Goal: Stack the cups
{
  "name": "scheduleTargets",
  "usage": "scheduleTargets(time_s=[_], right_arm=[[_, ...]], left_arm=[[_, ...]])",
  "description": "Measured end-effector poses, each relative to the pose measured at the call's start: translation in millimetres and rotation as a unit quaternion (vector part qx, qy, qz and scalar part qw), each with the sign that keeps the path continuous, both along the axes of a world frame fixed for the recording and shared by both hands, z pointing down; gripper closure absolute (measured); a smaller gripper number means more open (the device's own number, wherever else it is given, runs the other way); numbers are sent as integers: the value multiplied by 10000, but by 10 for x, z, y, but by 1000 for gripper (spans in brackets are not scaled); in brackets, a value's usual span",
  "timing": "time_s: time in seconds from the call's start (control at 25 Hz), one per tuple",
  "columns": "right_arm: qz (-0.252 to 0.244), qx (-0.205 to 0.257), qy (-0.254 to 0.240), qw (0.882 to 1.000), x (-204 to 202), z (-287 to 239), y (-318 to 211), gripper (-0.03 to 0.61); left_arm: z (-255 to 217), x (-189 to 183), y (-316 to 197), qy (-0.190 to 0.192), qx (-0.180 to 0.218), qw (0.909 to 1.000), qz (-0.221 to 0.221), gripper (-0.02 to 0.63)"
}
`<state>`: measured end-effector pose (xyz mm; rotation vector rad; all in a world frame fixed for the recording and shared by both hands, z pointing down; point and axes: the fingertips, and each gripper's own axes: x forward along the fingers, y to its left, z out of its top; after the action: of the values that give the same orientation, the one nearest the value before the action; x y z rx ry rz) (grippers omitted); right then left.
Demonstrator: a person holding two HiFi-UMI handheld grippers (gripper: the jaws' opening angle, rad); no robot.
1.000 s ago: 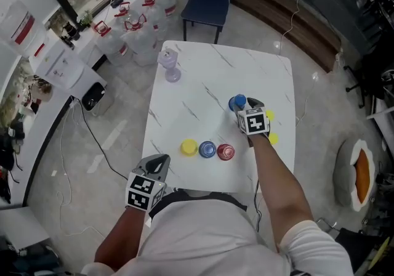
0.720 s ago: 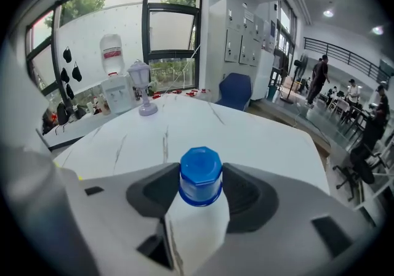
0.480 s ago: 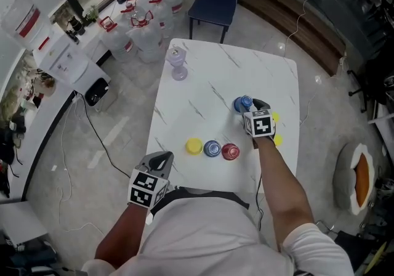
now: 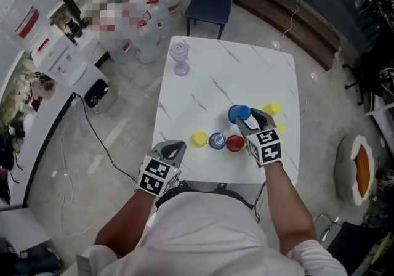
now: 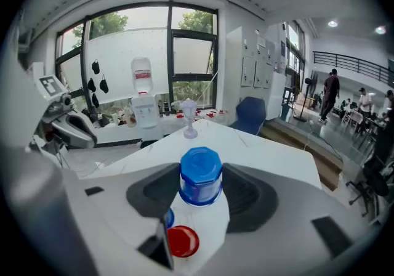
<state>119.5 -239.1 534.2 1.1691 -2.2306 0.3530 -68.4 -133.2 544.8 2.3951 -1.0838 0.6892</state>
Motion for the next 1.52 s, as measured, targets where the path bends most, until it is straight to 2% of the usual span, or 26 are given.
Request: scheduleTargets(time_s=[0.28, 0.48, 0.68, 1.0, 1.08, 1.2, 1.28, 1.4, 1.52], right_arm=[[-515, -83, 90, 9986, -438, -58, 611, 359], [-786, -276, 145, 9964, -762, 72, 858, 359], [-1009, -279, 592, 9927, -908, 265, 895, 357], [-1074, -391, 506, 9922, -1038, 346, 899, 354], [-1060, -413, 440, 9925, -1050, 341, 904, 314], [-1092, -208, 511, 9925, -1010, 204, 906, 307], [-962, -46, 370, 9947, -914, 101, 913, 312], [-319, 98, 171, 9993, -472, 47, 849, 345], [415, -54, 345, 9985, 213, 201, 775, 351]], left_arm=[[-43, 111, 71, 32, 67, 9993, 353, 606], [-76, 90, 142, 35, 109, 9990, 431, 606], [-47, -30, 230, 3, 75, 9992, 393, 606], [-8, -132, 293, -6, 20, 9996, 277, 606], [-3, -124, 295, -6, 11, 9996, 274, 606], [-1, -105, 298, -16, -4, 9996, 292, 606], [-1, -85, 288, -19, -12, 9996, 293, 606], [4, -25, 256, -13, -10, 9996, 285, 606], [-13, 82, 230, 1, 27, 9995, 311, 606]])
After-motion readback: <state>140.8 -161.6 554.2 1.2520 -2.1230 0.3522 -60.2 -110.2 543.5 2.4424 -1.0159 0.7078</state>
